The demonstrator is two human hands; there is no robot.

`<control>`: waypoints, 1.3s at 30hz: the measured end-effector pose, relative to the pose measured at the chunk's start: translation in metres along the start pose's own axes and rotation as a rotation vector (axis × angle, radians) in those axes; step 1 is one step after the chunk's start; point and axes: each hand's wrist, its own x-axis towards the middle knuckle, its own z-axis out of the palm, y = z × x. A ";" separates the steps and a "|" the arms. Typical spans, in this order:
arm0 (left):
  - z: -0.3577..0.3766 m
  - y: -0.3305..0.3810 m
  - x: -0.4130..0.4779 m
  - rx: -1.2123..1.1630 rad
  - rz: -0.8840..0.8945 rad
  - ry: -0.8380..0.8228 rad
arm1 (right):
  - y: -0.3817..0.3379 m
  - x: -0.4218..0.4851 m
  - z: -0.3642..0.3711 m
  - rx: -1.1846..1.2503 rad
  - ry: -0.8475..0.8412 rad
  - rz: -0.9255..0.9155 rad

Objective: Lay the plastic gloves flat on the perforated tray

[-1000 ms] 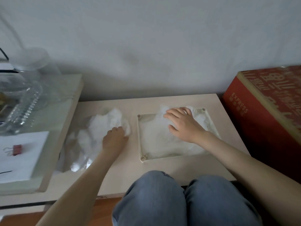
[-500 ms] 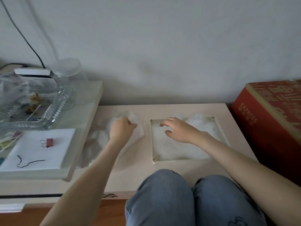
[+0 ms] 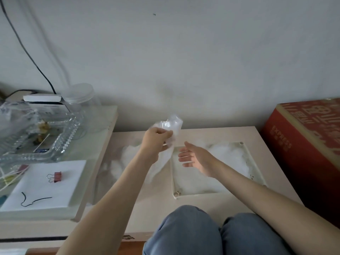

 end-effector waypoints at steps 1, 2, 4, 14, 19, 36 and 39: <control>0.001 -0.004 0.002 0.047 0.007 0.003 | 0.001 0.001 -0.002 0.042 -0.003 0.020; 0.001 -0.008 0.004 0.095 0.010 0.002 | 0.001 0.001 -0.003 0.082 -0.008 0.036; 0.005 -0.013 0.005 0.178 0.006 -0.030 | 0.002 0.001 -0.006 0.163 -0.045 0.059; -0.004 -0.016 0.008 0.052 -0.176 -0.054 | -0.018 0.014 0.015 -0.030 -0.202 -0.107; -0.017 -0.010 0.012 0.021 -0.146 0.162 | -0.012 0.018 0.024 -0.146 -0.169 -0.095; -0.009 0.053 -0.023 -0.803 -0.107 -0.220 | -0.039 0.006 0.019 -0.075 0.018 -0.344; 0.005 0.062 -0.029 -0.885 -0.075 -0.336 | -0.037 0.004 0.003 0.188 -0.194 -0.173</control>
